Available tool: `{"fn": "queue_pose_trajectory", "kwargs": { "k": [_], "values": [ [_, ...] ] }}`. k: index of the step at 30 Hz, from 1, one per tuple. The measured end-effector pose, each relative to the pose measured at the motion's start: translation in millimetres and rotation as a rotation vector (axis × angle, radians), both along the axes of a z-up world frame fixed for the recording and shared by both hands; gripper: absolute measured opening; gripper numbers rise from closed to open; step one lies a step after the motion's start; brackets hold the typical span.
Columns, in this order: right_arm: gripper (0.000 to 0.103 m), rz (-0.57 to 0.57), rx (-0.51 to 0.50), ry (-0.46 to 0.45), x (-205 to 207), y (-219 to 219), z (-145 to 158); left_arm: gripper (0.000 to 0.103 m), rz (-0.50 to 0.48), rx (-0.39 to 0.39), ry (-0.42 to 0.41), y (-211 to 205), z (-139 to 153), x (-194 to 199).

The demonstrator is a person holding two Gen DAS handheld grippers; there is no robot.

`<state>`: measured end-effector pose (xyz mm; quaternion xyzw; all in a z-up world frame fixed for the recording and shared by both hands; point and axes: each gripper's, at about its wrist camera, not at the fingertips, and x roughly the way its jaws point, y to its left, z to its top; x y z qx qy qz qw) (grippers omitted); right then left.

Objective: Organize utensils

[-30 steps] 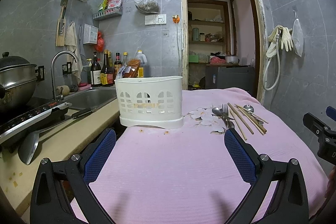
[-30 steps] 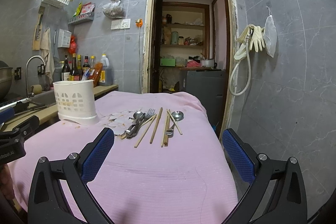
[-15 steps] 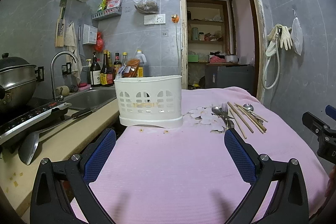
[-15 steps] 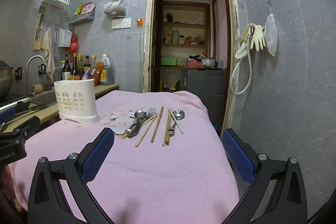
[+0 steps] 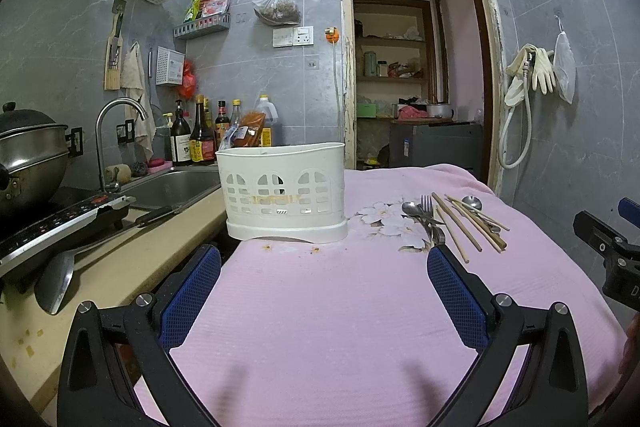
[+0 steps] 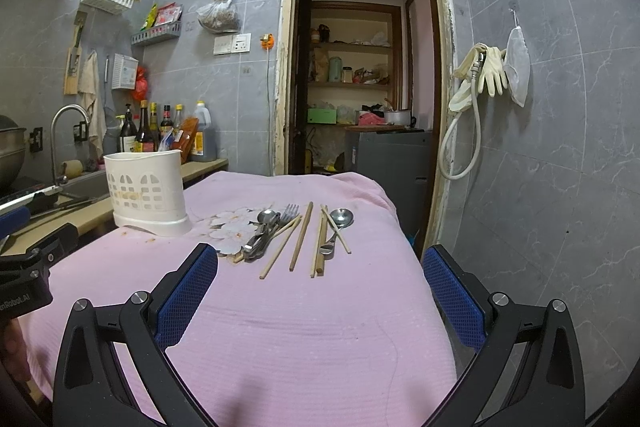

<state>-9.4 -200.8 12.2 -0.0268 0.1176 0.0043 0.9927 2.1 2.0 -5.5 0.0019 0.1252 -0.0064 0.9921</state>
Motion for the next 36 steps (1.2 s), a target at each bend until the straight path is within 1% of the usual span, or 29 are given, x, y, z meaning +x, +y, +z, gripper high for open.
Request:
{"fn": "queue_pose_trajectory", "kwargs": {
  "k": [25, 30, 36],
  "values": [
    [0.103, 0.006, 0.002, 0.012, 0, 6, -3, 0.101, -0.007, -0.003, 0.009, -2, -2, 1],
    [0.103, 0.007, 0.003, 0.011, 0, 6, -4, 0.101, -0.031, -0.003, 0.015, -5, 1, 7],
    [0.103, 0.015, 0.0, -0.013, 6, 4, 1, 0.101, -0.076, -0.025, 0.014, -7, 15, 23]
  ]
}}
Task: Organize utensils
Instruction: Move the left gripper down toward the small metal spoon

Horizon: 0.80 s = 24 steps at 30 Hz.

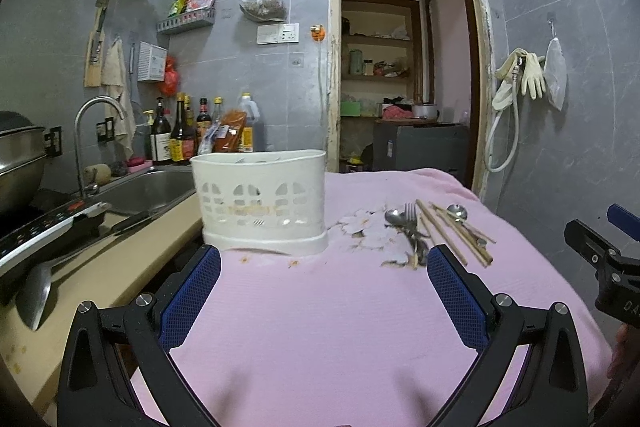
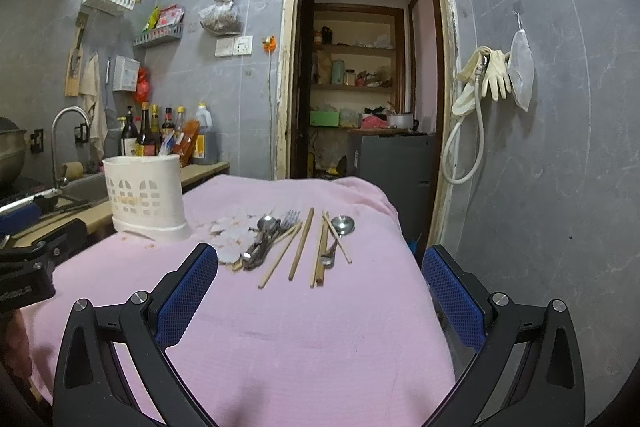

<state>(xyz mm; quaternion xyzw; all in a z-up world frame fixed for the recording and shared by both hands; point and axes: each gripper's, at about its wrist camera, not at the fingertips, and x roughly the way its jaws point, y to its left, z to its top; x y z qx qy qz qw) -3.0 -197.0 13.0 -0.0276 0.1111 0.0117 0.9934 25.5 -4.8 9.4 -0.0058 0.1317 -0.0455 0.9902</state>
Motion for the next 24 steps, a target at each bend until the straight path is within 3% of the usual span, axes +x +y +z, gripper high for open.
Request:
{"fn": "queue_pose_trajectory", "kwargs": {
  "k": [7, 15, 24],
  "values": [
    [0.103, 0.056, -0.051, -0.029, 17, -6, 21, 0.101, -0.082, 0.035, 0.011, -8, 24, 40],
    [0.103, 0.103, -0.126, 0.015, 71, -28, 45, 0.101, -0.183, 0.114, 0.068, -34, 41, 104],
    [0.103, 0.149, -0.151, 0.135, 149, -53, 41, 0.101, -0.283, 0.142, 0.225, -71, 31, 178]
  ]
}}
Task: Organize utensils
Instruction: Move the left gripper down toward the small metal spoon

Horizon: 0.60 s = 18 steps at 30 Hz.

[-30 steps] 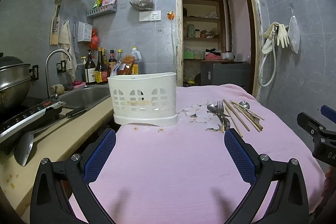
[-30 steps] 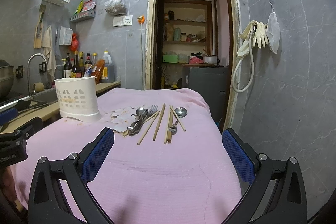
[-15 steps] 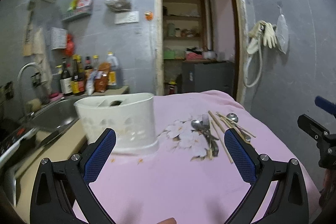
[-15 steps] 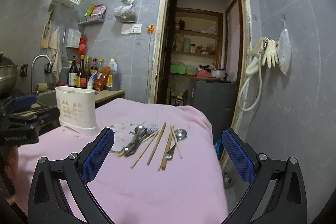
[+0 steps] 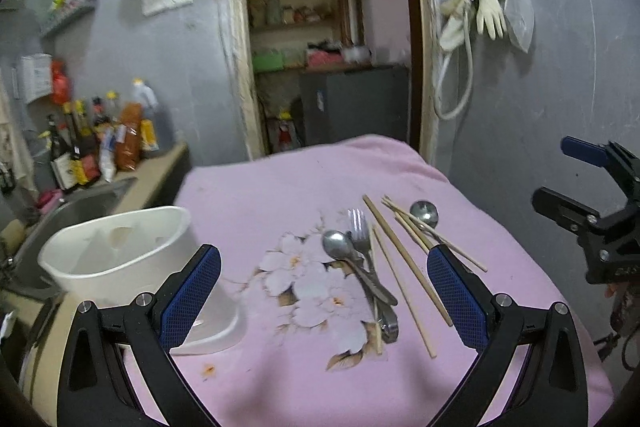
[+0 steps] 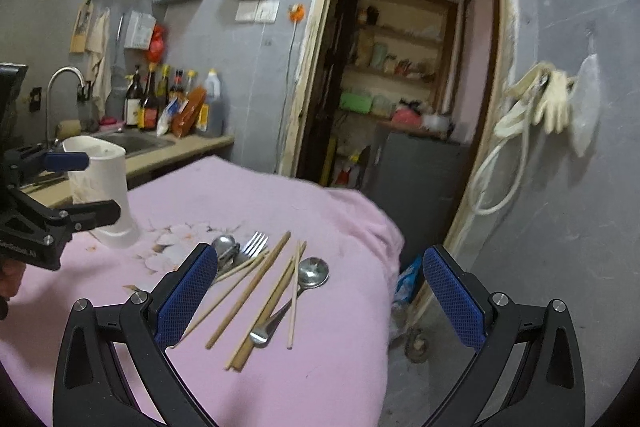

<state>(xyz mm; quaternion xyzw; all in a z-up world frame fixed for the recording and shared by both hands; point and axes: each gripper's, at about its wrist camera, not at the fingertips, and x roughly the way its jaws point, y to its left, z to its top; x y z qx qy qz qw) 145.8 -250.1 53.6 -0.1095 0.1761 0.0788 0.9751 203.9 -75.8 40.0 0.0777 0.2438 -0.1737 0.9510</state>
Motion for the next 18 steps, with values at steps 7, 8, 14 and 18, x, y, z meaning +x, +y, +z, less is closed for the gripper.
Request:
{"fn": "queue_pose_trajectory", "kwargs": {
  "k": [7, 8, 14, 18],
  "values": [
    [0.09, 0.018, -0.002, 0.157, 62, -21, -26, 0.085, -0.029, -0.008, 0.144, -13, -23, 50],
    [0.082, 0.023, -0.005, 0.187, 72, -24, -31, 0.082, -0.035, -0.005, 0.178, -14, -28, 59],
    [0.054, 0.065, 0.006, 0.315, 108, -33, -55, 0.049, -0.058, -0.008, 0.313, -22, -53, 94],
    [0.05, 0.086, -0.006, 0.387, 126, -31, -69, 0.032, -0.073, -0.042, 0.425, -20, -71, 113]
  ]
}}
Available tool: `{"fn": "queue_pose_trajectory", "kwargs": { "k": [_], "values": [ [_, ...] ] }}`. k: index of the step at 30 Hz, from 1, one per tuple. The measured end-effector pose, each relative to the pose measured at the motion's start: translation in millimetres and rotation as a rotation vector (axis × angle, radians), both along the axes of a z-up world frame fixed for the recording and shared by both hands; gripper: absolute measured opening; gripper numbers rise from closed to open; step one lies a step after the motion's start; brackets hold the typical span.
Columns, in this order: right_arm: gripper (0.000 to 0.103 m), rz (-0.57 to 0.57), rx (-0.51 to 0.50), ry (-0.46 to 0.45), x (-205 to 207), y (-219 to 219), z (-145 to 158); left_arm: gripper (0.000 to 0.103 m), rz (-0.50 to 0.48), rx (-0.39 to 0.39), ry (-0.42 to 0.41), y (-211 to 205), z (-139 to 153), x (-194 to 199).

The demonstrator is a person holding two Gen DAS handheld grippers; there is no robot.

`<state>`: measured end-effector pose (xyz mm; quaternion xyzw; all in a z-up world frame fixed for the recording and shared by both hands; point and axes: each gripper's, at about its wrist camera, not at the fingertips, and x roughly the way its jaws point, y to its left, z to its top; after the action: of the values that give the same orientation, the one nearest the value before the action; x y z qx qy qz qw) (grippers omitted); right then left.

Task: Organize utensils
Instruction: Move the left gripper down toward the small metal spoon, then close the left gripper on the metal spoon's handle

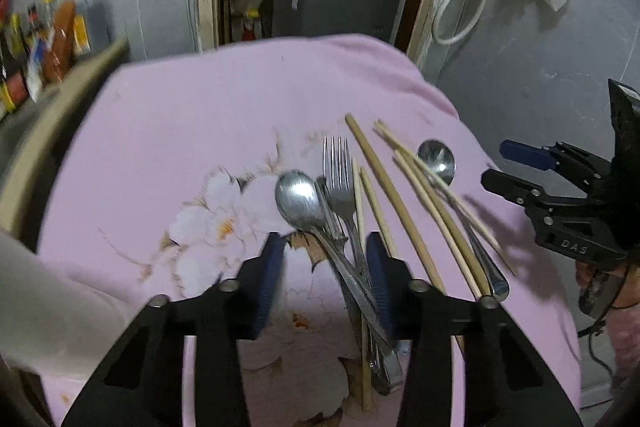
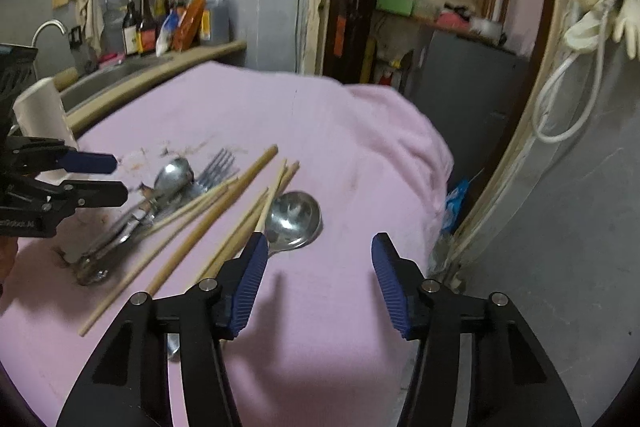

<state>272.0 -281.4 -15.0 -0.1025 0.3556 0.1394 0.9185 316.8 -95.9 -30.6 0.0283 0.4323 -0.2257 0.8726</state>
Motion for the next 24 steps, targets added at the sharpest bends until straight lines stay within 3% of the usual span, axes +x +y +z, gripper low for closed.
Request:
{"fn": "queue_pose_trajectory", "kwargs": {
  "k": [5, 13, 17, 24],
  "values": [
    [0.048, 0.02, -0.012, 0.062, 13, 3, -11, 0.024, -0.013, -0.049, 0.093, 5, -12, 11],
    [0.048, 0.043, -0.034, 0.109, 19, 12, -20, 0.013, 0.013, -0.233, 0.256, 23, -13, 25],
    [0.048, 0.06, -0.029, 0.125, 22, 18, -22, 0.011, 0.008, -0.255, 0.271, 24, -9, 22],
    [0.048, 0.078, -0.029, 0.139, 30, 24, -24, 0.004, 0.008, -0.227, 0.218, 27, 0, 1]
  ]
}}
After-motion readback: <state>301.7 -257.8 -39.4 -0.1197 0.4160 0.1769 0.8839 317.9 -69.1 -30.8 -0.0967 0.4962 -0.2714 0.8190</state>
